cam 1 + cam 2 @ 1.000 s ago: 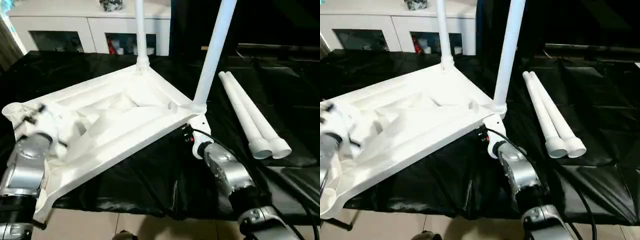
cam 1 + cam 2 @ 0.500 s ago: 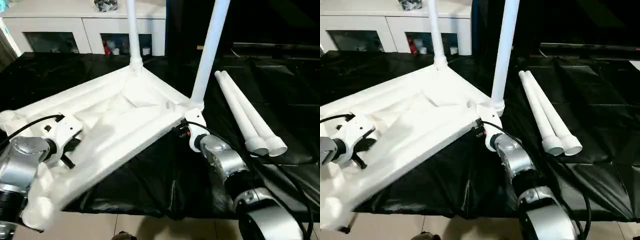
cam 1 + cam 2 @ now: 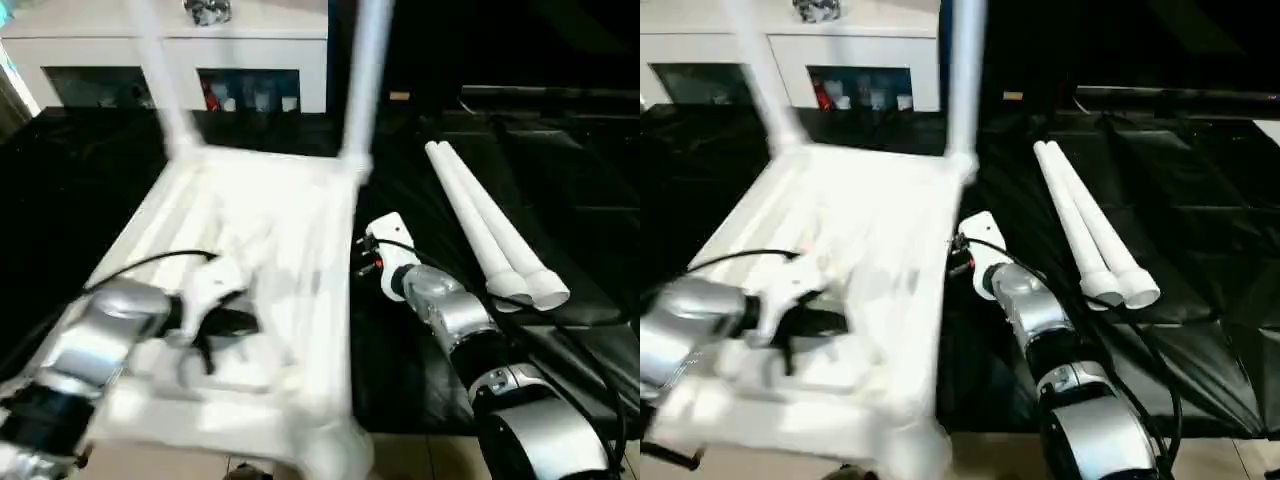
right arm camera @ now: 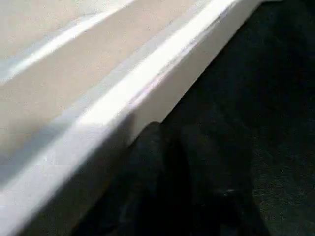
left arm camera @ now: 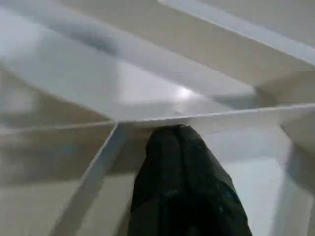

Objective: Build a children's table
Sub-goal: Rotate table base

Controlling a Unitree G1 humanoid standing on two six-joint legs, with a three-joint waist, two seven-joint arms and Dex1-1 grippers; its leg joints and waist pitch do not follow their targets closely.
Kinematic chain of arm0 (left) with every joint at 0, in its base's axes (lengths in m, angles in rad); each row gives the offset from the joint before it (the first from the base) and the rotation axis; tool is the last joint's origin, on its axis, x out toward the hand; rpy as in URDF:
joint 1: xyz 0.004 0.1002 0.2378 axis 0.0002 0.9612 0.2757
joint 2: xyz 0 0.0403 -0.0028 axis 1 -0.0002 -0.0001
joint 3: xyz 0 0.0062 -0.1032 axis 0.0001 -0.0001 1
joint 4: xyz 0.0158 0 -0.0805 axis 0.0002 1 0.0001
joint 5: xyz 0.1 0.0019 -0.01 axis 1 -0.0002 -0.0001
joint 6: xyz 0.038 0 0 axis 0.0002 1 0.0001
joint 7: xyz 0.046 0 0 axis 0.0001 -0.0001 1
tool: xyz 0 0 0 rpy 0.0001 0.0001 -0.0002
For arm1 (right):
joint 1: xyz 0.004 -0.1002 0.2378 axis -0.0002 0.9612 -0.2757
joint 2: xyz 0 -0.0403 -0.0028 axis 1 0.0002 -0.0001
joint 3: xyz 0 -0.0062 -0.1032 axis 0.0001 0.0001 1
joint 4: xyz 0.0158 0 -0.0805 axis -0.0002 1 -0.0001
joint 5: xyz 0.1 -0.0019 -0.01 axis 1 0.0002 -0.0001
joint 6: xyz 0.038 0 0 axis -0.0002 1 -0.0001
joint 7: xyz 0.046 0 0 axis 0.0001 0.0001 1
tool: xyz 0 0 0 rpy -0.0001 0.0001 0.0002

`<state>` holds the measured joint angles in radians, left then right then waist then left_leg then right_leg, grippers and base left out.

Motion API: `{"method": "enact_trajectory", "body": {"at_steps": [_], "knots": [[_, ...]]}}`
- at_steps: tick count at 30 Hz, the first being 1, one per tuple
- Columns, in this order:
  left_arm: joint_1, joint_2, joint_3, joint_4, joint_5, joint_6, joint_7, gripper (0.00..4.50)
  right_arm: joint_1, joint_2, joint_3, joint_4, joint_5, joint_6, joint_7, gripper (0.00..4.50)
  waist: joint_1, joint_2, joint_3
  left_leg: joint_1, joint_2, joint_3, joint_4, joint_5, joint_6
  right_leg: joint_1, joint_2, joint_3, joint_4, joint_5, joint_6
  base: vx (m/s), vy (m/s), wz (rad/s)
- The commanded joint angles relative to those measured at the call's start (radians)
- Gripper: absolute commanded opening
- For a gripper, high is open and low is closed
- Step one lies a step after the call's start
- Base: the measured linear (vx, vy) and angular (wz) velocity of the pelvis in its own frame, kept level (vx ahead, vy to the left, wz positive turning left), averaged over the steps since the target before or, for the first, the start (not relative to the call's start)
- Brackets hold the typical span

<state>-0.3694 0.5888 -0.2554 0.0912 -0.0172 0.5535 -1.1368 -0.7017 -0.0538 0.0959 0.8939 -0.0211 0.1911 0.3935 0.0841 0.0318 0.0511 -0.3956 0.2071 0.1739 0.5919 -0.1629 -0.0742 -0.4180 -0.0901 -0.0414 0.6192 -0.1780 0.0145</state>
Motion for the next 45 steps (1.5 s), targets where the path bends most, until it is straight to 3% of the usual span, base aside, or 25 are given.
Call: {"method": "enact_trajectory", "body": {"at_steps": [1,5,9,10,12,15,16,20,24,26,29,30,31,32,34,35,42,43,44,45], "knots": [[-0.043,-0.035,-0.020,0.034,0.014,-0.045,0.017,0.00,-0.020,0.025,0.023,-0.005,0.002,-0.010,0.031,0.36,-0.001,0.011,-0.067,0.028,0.007,0.002,-0.077,-0.289,-0.042,0.047,-0.033,0.026,-0.063,-0.164,-0.232,0.000,0.000,0.00],[-0.117,-0.091,-0.036,0.168,0.076,-0.119,0.141,0.00,-0.029,0.017,0.001,0.002,0.002,-0.022,0.004,0.07,0.001,0.012,-0.069,0.032,0.006,0.001,-0.078,-0.312,-0.052,0.045,-0.033,0.027,-0.068,-0.191,-0.213,0.000,0.000,0.00],[-0.158,-0.106,-0.038,0.243,0.105,-0.158,0.210,0.00,-0.024,-0.001,-0.011,-0.022,0.007,-0.021,0.001,0.07,0.002,0.010,-0.070,0.029,0.005,-0.001,-0.078,-0.315,-0.051,0.046,-0.035,0.026,-0.071,-0.216,-0.200,0.000,0.000,0.00],[-0.202,-0.135,-0.018,0.327,0.127,-0.202,0.296,0.00,-0.014,-0.020,-0.025,-0.056,0.015,-0.016,-0.002,0.07,0.002,0.011,-0.070,0.028,0.006,-0.003,-0.078,-0.310,-0.052,0.048,-0.035,0.025,-0.070,-0.214,-0.199,0.000,0.000,0.00],[-0.219,-0.148,-0.008,0.362,0.135,-0.224,0.334,0.00,-0.010,-0.027,-0.031,-0.071,0.018,-0.013,-0.003,0.07,0.005,0.010,-0.072,0.031,0.004,-0.001,-0.075,-0.305,-0.048,0.047,-0.033,0.026,-0.073,-0.206,-0.192,0.000,0.000,0.00],[-0.310,-0.229,0.048,0.569,0.145,-0.330,0.555,0.00,0.012,-0.051,-0.063,-0.141,0.032,-0.001,-0.021,0.07,0.008,0.011,-0.072,0.028,0.002,-0.001,-0.072,-0.293,-0.044,0.049,-0.032,0.026,-0.073,-0.198,-0.183,0.000,0.000,0.00],[-0.310,-0.229,0.048,0.569,0.145,-0.330,0.555,0.00,0.012,-0.051,-0.063,-0.141,0.032,-0.001,-0.021,0.07,0.008,0.010,-0.072,0.024,0.000,-0.002,-0.073,-0.289,-0.042,0.051,-0.031,0.024,-0.074,-0.198,-0.179,0.000,0.000,0.00],[-0.352,-0.263,0.063,0.706,0.165,-0.428,0.709,0.00,0.045,-0.071,-0.071,-0.226,0.036,0.019,-0.029,0.07,0.009,0.009,-0.077,0.018,0.000,-0.004,-0.069,-0.240,-0.034,0.058,-0.031,0.022,-0.069,-0.137,-0.174,0.000,0.000,0.00],[-0.362,-0.267,0.092,0.739,0.153,-0.488,0.748,0.00,0.091,-0.106,-0.076,-0.319,0.029,0.022,-0.034,0.07,0.010,0.009,-0.084,0.018,0.000,-0.004,-0.063,-0.181,-0.018,0.061,-0.031,0.020,-0.058,-0.032,-0.205,0.000,0.000,0.00],[-0.361,-0.260,0.097,0.735,0.149,-0.512,0.739,0.00,0.103,-0.118,-0.093,-0.351,0.042,0.051,-0.032,0.07,0.012,0.010,-0.087,0.020,0.000,-0.002,-0.058,-0.152,0.001,0.061,-0.029,0.019,-0.054,0.026,-0.230,0.000,0.000,0.00],[-0.347,-0.244,0.112,0.692,0.132,-0.553,0.723,0.00,0.118,-0.136,-0.129,-0.398,0.068,0.100,-0.035,0.07,0.014,0.012,-0.085,0.021,0.002,-0.002,-0.059,-0.158,0.015,0.062,-0.030,0.018,-0.054,0.036,-0.241,0.000,0.000,0.00],[-0.324,-0.237,0.139,0.621,0.101,-0.570,0.701,0.00,0.123,-0.156,-0.155,-0.416,0.079,0.126,-0.043,0.34,0.016,0.012,-0.084,0.021,0.006,-0.003,-0.061,-0.165,0.011,0.063,-0.033,0.018,-0.053,0.028,-0.247,0.000,0.000,0.00],[-0.324,-0.237,0.139,0.621,0.101,-0.570,0.701,0.00,0.123,-0.156,-0.155,-0.416,0.079,0.126,-0.043,0.34,0.016,0.012,-0.084,0.021,0.006,-0.003,-0.061,-0.165,0.011,0.063,-0.033,0.018,-0.053,0.028,-0.247,0.000,0.000,0.00],[-0.295,-0.256,0.181,0.530,0.040,-0.553,0.697,0.00,0.122,-0.173,-0.180,-0.423,0.089,0.144,-0.061,0.43,0.017,0.013,-0.083,0.025,0.008,-0.001,-0.060,-0.179,0.000,0.059,-0.034,0.018,-0.053,0.006,-0.254,0.000,0.000,0.00],[-0.261,-0.274,0.197,0.432,-0.009,-0.513,0.674,0.20,0.117,-0.191,-0.194,-0.435,0.092,0.169,-0.071,0.49,0.020,0.009,-0.080,0.025,0.007,0.003,-0.060,-0.191,-0.003,0.058,-0.033,0.020,-0.055,-0.018,-0.257,0.000,0.000,0.00],[-0.236,-0.288,0.201,0.366,-0.035,-0.486,0.664,0.41,0.112,-0.205,-0.201,-0.440,0.091,0.187,-0.077,0.77,0.021,0.009,-0.078,0.024,0.009,0.004,-0.061,-0.195,-0.005,0.058,-0.033,0.020,-0.056,-0.032,-0.259,0.000,0.000,0.00],[-0.147,-0.351,0.165,0.191,-0.069,-0.440,0.668,0.83,0.065,-0.256,-0.272,-0.458,0.104,0.300,-0.137,1.26,0.022,0.005,-0.074,0.024,0.004,0.006,-0.063,-0.230,-0.015,0.052,-0.030,0.022,-0.072,-0.160,-0.201,0.000,0.000,0.00],[-0.139,-0.360,0.165,0.176,-0.084,-0.429,0.660,0.83,0.061,-0.260,-0.278,-0.457,0.106,0.307,-0.145,1.29,0.022,0.009,-0.074,0.025,0.005,0.005,-0.063,-0.233,-0.019,0.051,-0.031,0.022,-0.073,-0.168,-0.198,0.000,0.000,0.00],[-0.129,-0.365,0.159,0.159,-0.087,-0.418,0.656,0.86,0.054,-0.267,-0.283,-0.451,0.105,0.317,-0.152,1.36,0.020,0.007,-0.073,0.024,0.005,0.005,-0.063,-0.234,-0.024,0.051,-0.029,0.022,-0.074,-0.174,-0.193,0.000,0.000,0.00],[-0.109,-0.367,0.146,0.114,-0.089,-0.387,0.647,0.97,0.045,-0.285,-0.278,-0.443,0.091,0.338,-0.162,1.48,0.019,0.013,-0.074,0.022,0.003,0.005,-0.062,-0.229,-0.025,0.051,-0.028,0.022,-0.073,-0.172,-0.189,0.000,0.000,0.00]]}}
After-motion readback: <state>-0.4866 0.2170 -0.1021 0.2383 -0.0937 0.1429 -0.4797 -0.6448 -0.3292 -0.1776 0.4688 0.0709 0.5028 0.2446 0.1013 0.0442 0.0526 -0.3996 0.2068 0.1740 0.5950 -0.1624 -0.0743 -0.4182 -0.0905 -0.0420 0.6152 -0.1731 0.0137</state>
